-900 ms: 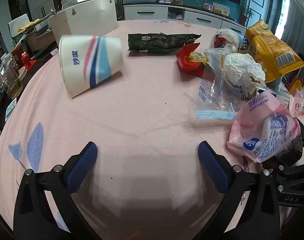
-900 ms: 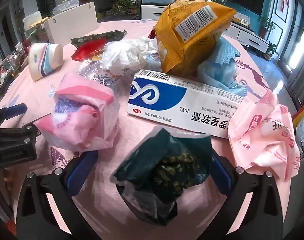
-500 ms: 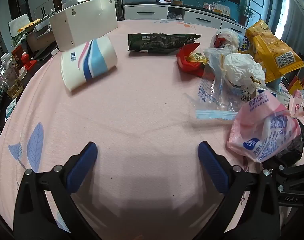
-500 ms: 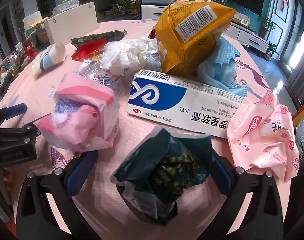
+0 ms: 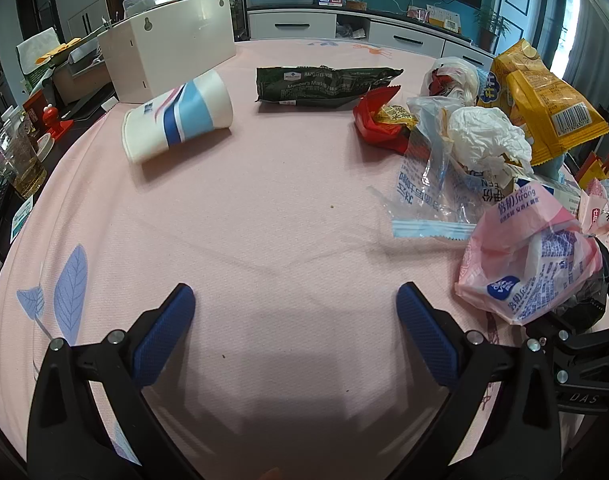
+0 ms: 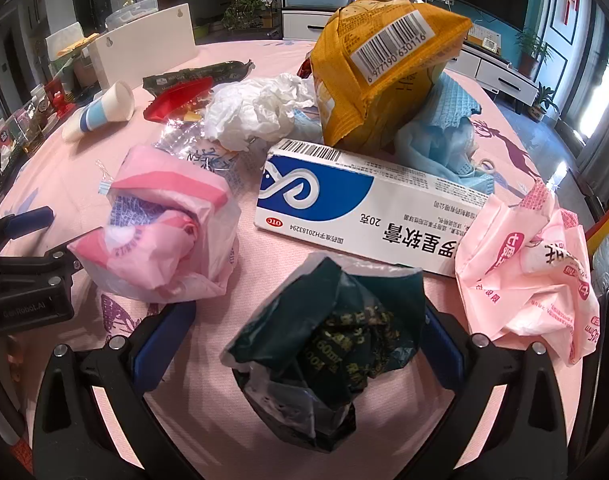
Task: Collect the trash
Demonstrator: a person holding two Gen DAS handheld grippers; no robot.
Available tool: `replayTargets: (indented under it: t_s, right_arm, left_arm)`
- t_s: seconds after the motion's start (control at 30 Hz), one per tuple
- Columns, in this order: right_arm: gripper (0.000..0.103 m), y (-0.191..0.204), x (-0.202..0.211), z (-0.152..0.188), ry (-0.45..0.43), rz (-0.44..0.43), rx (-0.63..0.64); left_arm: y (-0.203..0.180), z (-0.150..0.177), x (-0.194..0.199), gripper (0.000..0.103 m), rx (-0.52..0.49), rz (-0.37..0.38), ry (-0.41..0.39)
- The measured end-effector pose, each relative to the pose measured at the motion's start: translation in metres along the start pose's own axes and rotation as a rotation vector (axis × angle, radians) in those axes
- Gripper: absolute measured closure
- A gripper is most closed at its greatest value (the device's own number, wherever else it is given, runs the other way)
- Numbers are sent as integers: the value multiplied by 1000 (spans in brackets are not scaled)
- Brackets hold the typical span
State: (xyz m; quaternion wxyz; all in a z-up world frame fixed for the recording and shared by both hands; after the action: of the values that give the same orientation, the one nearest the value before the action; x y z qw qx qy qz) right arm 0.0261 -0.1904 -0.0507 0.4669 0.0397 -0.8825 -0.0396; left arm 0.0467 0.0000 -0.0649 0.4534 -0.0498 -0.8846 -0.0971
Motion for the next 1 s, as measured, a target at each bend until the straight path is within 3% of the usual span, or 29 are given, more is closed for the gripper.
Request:
replayTargets:
  t_s: [0.87, 1.0]
  right_arm:
    - [2, 0, 0, 0, 0, 0, 0]
    - [2, 0, 0, 0, 0, 0, 0]
  left_arm:
    - [0, 2, 1, 2, -11, 4, 0]
    - [2, 7, 7, 2, -6, 8, 40]
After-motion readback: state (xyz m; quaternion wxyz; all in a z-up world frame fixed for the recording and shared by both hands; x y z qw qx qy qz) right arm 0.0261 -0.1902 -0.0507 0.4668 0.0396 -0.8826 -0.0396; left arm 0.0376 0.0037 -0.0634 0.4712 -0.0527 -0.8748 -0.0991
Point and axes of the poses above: each gripper's, at about its wrist camera, not at the fingertips, and x roughly against the way its jaws point, y to its left, z to its underside, the point moved 8 cm from there along -x, roughly the way its jaws point, and after that the axes turned 11 degrees about -x, right-handed, at the moved point
